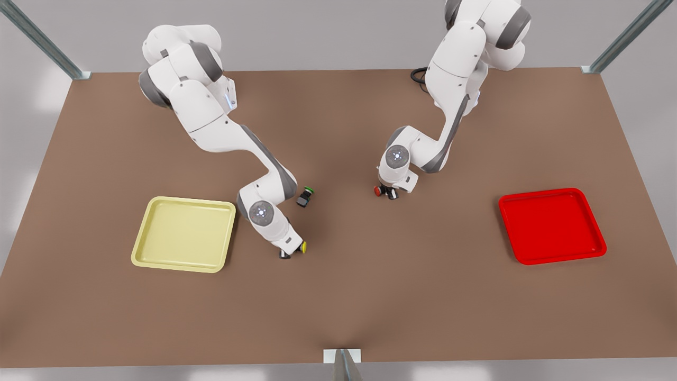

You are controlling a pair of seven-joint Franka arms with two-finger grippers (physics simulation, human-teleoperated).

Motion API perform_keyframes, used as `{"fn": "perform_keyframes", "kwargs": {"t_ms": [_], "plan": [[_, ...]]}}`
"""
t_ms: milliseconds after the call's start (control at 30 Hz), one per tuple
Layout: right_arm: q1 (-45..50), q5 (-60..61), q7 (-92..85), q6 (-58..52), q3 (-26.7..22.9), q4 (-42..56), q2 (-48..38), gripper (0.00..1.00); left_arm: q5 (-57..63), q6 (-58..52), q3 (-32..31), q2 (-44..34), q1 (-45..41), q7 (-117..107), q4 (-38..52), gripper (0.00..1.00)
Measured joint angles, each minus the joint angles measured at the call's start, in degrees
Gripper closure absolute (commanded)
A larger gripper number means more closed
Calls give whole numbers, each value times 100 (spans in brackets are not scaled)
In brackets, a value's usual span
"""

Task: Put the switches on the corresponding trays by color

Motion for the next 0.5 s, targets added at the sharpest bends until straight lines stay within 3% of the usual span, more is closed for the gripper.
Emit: {"fn": "perform_keyframes", "kwargs": {"t_ms": [167,300,500], "plan": [[43,0,147,0,11,-20,13,33,-9,-410,153,-222,13,456,115,48],[52,-9,456,-71,28,-38,4,34,-23,-1033,1041,-544,29,2030,212,48],[61,-11,533,-105,37,-32,4,41,29,-1092,2514,-462,74,4577,263,48]]}}
